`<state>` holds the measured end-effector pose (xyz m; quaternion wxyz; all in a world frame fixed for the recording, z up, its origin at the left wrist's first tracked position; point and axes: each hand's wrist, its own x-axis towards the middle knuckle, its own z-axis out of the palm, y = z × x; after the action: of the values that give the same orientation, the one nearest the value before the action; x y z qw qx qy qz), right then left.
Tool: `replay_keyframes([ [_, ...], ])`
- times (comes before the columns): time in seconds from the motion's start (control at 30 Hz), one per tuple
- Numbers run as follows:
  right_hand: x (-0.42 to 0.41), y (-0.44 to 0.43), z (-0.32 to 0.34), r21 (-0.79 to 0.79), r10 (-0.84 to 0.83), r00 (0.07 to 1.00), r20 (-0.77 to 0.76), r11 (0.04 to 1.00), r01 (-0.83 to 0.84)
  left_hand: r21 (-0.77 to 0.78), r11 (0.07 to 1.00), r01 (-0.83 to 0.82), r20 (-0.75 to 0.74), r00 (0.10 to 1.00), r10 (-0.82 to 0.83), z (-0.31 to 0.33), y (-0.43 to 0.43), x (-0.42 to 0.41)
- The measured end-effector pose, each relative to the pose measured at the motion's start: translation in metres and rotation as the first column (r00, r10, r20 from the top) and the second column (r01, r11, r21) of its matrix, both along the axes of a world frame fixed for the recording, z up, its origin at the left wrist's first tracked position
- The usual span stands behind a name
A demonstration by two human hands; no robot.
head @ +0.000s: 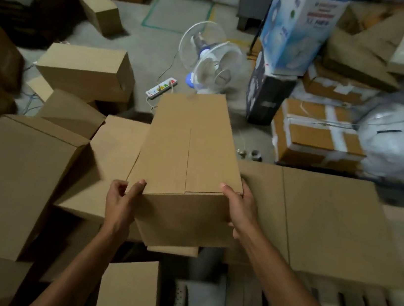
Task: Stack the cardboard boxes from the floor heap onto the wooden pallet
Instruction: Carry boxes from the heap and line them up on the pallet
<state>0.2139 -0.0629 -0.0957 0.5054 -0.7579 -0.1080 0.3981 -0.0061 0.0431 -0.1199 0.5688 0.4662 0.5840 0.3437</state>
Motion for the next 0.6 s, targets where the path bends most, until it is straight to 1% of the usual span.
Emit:
replay_keyframes([
  [0.1, 0.016, -0.074, 0.031, 0.087, -0.039, 0.995, 0.089, 0.996, 0.031, 0.034, 0.996, 0.080, -0.002, 0.997, -0.080, 0.027, -0.063, 0.016],
  [0.27, 0.033, -0.228, 0.073, 0.242, -0.190, 0.968, 0.162, 0.959, 0.147, 0.124, 0.963, 0.240, 0.110, 0.961, -0.254, 0.081, -0.188, 0.052],
  [0.33, 0.039, -0.294, 0.087, 0.293, -0.275, 0.943, 0.188, 0.932, 0.213, 0.196, 0.937, 0.290, 0.184, 0.928, -0.325, 0.101, -0.242, 0.071],
  [0.47, 0.052, -0.418, 0.116, 0.348, -0.423, 0.879, 0.220, 0.876, 0.335, 0.289, 0.841, 0.458, 0.256, 0.809, -0.529, 0.132, -0.336, 0.107],
  [0.6, 0.068, -0.523, 0.145, 0.388, -0.527, 0.816, 0.238, 0.822, 0.418, 0.351, 0.700, 0.622, 0.240, 0.662, -0.710, 0.152, -0.410, 0.142],
])
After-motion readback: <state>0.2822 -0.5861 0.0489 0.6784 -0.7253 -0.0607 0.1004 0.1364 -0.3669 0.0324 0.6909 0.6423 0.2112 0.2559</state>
